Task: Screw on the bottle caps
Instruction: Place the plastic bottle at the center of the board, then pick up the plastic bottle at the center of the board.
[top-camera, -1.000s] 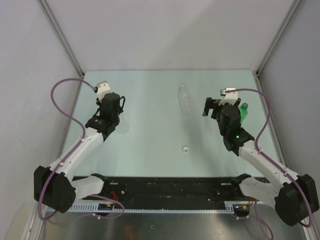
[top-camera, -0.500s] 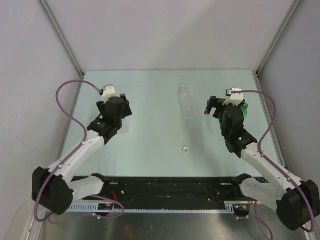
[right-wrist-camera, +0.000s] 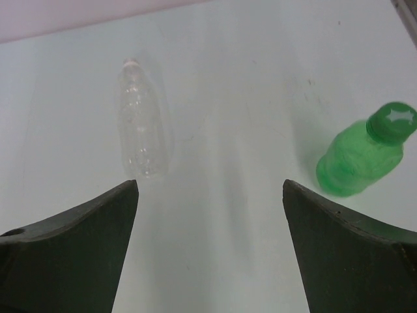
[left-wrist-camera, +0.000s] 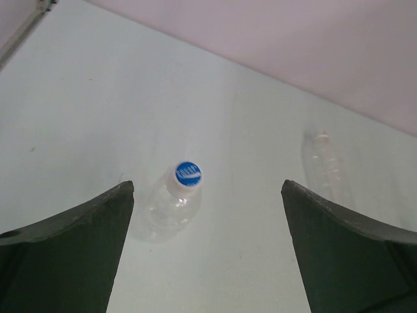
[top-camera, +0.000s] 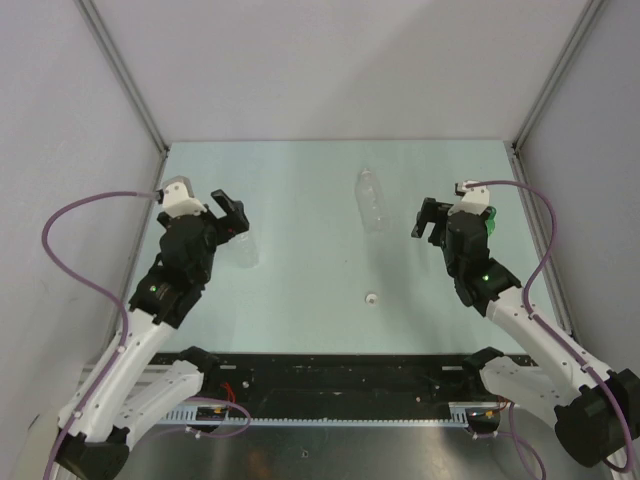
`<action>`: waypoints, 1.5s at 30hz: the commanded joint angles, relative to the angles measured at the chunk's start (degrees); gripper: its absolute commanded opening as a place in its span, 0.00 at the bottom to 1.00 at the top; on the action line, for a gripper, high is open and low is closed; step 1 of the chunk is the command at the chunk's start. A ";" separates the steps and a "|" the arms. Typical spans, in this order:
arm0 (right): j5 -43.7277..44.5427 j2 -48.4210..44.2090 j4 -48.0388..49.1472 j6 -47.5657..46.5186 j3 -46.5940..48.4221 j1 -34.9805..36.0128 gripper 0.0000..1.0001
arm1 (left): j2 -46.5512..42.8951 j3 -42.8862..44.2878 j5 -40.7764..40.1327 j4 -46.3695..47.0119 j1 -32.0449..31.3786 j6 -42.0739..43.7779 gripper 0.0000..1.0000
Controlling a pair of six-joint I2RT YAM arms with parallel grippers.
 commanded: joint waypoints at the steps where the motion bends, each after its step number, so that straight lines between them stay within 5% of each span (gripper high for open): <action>1: 1.16 3.02 -15.41 6.82 7.77 -0.31 0.96 | -3.50 2.56 8.32 -4.52 -0.29 -3.87 1.00; 7: -3.15 8.82 -29.23 11.26 13.37 -0.29 0.99 | 1.16 4.40 10.90 -6.36 -8.21 -6.49 0.99; 16: -12.67 11.79 -24.90 8.60 13.50 -0.21 0.99 | 8.33 5.75 6.57 -5.28 -23.93 -8.71 0.99; 29: -19.66 32.55 -7.14 -0.47 22.65 -3.09 0.99 | 15.20 2.18 9.50 2.13 -25.00 -8.81 1.00; 45: -24.54 64.03 -7.82 -2.50 45.75 -4.43 0.98 | 20.15 2.78 7.67 7.20 -24.25 -6.32 0.99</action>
